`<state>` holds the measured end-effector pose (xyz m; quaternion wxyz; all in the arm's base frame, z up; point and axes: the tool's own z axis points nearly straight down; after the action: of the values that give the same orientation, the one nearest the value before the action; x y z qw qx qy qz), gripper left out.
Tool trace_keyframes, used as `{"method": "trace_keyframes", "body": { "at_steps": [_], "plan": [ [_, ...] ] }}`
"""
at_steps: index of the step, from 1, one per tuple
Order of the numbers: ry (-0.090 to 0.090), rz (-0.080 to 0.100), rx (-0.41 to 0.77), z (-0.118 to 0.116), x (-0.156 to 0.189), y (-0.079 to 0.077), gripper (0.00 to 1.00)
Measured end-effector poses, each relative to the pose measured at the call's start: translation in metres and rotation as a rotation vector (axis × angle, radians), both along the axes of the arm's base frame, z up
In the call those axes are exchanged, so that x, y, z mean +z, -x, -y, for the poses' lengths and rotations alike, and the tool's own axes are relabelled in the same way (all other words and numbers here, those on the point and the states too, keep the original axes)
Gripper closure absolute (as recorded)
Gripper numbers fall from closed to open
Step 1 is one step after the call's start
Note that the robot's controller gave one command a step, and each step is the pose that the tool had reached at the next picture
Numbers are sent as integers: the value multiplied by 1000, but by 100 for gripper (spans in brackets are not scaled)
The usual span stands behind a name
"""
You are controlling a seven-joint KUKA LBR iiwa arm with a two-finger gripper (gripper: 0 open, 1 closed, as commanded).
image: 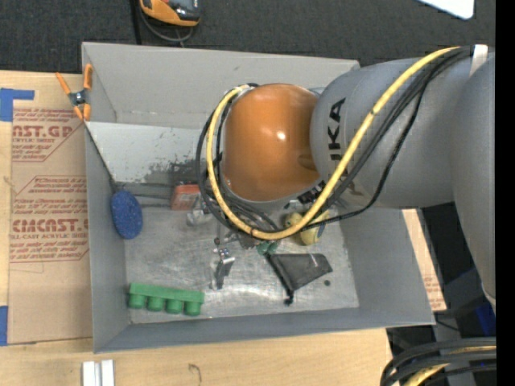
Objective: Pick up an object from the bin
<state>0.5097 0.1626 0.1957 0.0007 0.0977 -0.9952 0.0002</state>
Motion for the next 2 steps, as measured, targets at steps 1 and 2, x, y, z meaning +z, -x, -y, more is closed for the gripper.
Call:
{"method": "trace_keyframes", "body": {
  "at_steps": [1, 2],
  "plan": [
    [-3, 12, 152, -15, -35, 3, 0],
    [-2, 4, 359, -23, -86, 14, 0]
  ]
}}
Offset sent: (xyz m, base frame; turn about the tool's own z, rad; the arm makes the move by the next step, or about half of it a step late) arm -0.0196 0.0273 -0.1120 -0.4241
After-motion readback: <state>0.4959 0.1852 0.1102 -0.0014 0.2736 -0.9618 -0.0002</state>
